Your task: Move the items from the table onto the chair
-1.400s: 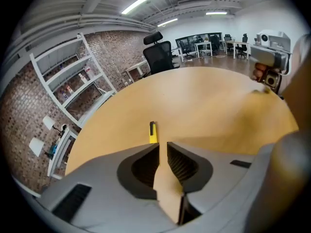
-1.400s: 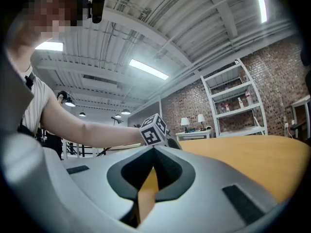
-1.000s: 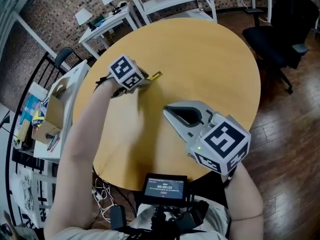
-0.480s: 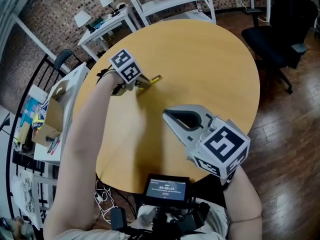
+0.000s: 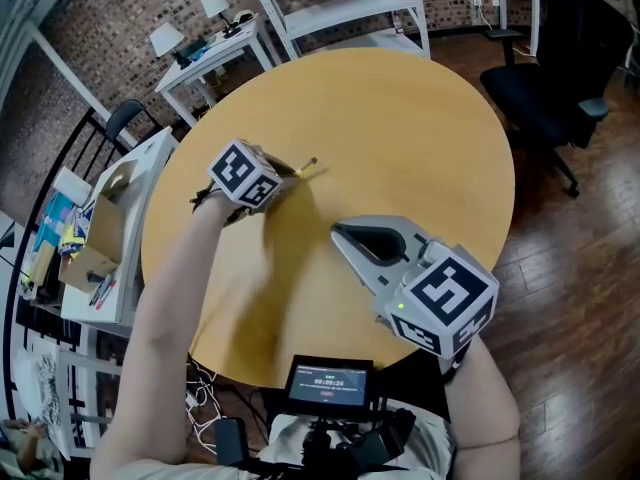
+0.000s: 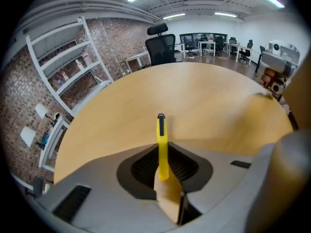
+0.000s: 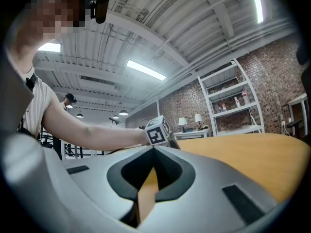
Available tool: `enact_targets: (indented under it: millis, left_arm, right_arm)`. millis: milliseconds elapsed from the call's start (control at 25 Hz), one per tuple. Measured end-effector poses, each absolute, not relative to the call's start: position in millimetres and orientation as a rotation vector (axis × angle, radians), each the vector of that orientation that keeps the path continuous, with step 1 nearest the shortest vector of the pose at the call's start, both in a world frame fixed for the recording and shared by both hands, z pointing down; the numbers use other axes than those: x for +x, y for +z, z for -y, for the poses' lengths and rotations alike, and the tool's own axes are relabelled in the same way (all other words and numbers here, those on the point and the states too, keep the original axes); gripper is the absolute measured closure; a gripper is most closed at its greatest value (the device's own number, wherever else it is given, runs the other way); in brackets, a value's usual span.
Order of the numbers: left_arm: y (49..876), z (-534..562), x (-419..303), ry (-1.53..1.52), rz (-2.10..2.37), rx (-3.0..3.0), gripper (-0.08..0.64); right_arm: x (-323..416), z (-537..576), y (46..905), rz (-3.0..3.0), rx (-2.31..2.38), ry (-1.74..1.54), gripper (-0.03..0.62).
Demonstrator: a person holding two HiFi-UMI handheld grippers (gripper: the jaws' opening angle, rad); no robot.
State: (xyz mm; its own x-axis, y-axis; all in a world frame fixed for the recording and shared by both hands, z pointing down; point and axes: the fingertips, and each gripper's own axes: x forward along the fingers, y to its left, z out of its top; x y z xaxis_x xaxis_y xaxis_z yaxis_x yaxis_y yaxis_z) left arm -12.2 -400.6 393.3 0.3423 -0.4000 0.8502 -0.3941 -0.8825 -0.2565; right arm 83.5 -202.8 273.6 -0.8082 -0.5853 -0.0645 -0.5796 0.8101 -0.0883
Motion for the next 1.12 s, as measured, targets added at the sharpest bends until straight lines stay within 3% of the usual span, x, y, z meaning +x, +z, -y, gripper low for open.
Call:
enact_targets:
  millis: [680, 1120]
  left_arm:
    - [249, 242, -17, -0.338, -0.896, -2.930, 0.485]
    - [232, 204, -64, -0.177, -1.082, -2.814, 0.485]
  right_arm:
    - [61, 201, 266, -2.935, -0.921, -0.073, 0.584]
    - [31, 187, 244, -2.958, -0.855, -0.027, 0.584]
